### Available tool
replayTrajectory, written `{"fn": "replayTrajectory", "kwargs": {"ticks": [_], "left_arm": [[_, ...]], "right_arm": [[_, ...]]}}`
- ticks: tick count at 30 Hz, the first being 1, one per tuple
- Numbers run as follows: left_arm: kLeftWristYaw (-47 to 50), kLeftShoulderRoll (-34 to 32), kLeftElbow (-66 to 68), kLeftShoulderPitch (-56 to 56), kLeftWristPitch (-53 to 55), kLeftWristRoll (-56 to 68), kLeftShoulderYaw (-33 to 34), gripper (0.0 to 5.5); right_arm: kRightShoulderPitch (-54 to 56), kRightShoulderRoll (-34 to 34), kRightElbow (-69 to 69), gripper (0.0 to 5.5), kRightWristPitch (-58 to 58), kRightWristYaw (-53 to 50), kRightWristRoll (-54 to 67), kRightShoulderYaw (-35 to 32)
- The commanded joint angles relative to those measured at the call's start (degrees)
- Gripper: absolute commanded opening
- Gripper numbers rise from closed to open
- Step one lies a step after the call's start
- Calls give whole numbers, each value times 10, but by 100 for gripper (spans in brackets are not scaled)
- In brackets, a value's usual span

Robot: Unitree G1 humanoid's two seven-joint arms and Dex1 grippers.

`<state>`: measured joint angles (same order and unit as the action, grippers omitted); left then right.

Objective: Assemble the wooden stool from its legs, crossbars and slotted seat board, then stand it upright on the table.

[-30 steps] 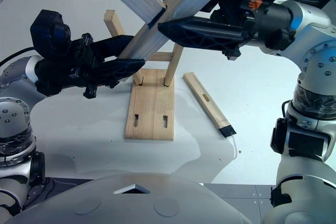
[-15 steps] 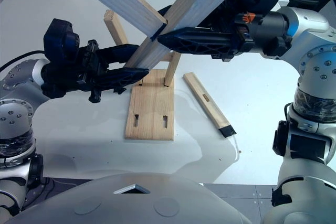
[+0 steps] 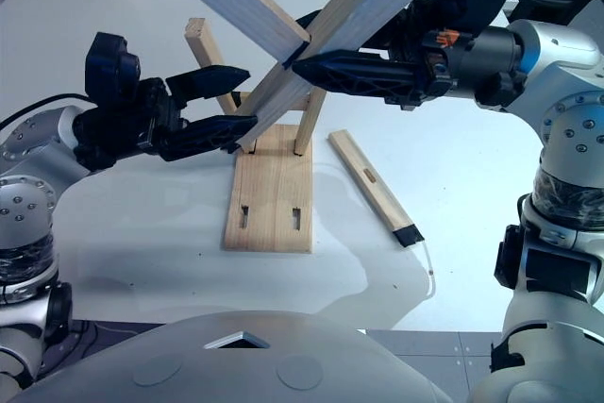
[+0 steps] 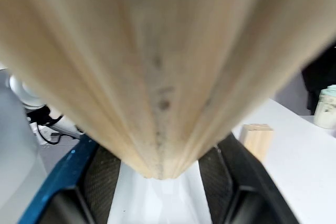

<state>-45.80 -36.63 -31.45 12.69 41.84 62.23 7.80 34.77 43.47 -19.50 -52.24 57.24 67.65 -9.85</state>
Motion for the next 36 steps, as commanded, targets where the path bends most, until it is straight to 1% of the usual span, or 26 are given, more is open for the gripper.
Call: {"fn": "replayTrajectory", "kwargs": {"ticks": [1, 5, 9, 13, 25, 31, 36], "left_arm": [[-47, -47, 7, -85, -23, -41, 48, 355], [-79, -73, 36, -159, -68, -108, 83, 355], [-71, -71, 57, -164, -82, -127, 108, 355], [-65, -62, 49, -170, -84, -131, 103, 355], [-61, -59, 38, -172, -72, -125, 92, 355], [-66, -63, 45, -164, -70, -127, 89, 355], [-67, -63, 45, -162, -72, -131, 85, 355]], "right_arm": [[-35, 39, -26, 202, 9, 22, -29, -10], [-114, 83, -78, 202, 44, 67, -100, 7], [-182, 98, -114, 202, 94, 89, -176, 38], [-223, 94, -127, 202, 130, 95, -226, 72], [-304, 100, -151, 202, 182, 115, -291, 120], [-309, 100, -137, 202, 226, 113, -328, 136], [-289, 96, -122, 202, 233, 108, -327, 133]]}}
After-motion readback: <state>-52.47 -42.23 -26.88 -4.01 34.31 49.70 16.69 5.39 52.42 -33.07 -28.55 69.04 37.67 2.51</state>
